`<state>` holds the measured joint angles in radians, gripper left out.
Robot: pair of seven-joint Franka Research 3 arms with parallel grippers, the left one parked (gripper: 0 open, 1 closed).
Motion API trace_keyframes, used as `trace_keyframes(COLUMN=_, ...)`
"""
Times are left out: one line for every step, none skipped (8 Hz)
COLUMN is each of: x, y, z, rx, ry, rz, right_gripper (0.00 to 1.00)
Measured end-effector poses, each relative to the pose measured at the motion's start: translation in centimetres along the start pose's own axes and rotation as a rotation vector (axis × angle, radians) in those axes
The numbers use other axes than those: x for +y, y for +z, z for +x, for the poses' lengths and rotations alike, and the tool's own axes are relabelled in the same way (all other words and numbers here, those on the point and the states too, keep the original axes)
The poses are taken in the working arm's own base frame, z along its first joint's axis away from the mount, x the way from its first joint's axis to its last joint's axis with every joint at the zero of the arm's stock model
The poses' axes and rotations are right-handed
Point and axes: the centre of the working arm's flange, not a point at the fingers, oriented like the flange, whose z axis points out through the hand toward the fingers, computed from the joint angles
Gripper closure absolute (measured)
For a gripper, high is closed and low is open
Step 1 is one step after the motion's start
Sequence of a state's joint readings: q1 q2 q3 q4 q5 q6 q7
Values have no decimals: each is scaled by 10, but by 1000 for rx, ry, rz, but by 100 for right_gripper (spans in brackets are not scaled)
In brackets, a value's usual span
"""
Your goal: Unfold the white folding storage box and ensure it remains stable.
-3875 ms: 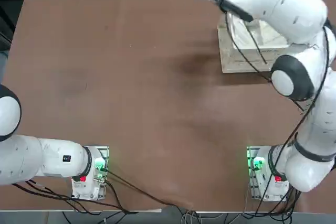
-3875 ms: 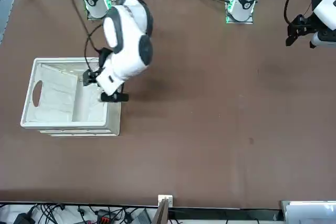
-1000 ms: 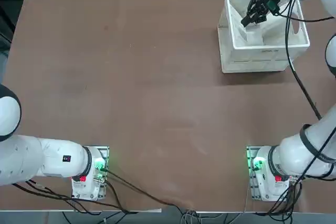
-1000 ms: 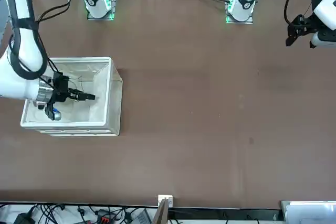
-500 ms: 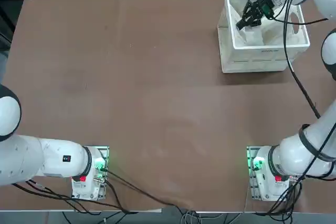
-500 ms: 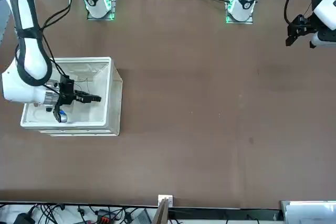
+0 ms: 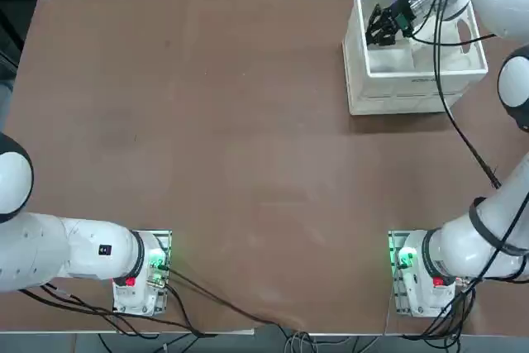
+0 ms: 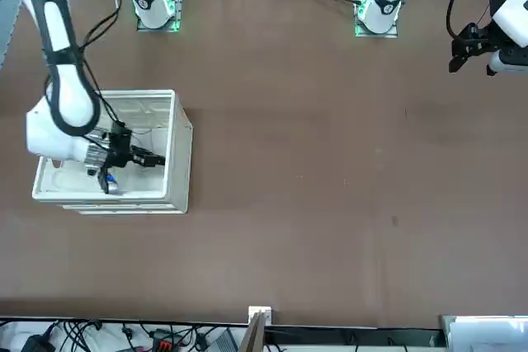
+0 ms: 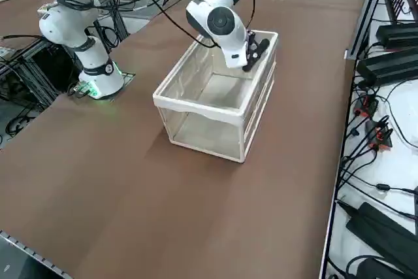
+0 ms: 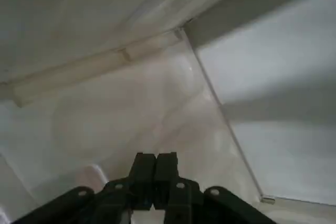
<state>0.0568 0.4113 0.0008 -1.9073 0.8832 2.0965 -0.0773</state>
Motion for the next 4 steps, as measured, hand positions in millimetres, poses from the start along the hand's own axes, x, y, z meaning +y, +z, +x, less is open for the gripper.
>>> trace_keyframes(x=3, y=1, z=0, rx=9, ry=14, rz=6, right_gripper=99)
trace_keyframes(x=5, y=2, z=0, rx=9, ry=23, rz=14, right_gripper=99)
trace_keyframes(x=6, y=2, z=0, rx=9, ry=24, rz=15, right_gripper=99)
trace_keyframes(x=5, y=1, z=0, rx=11, ry=15, rz=12, right_gripper=99)
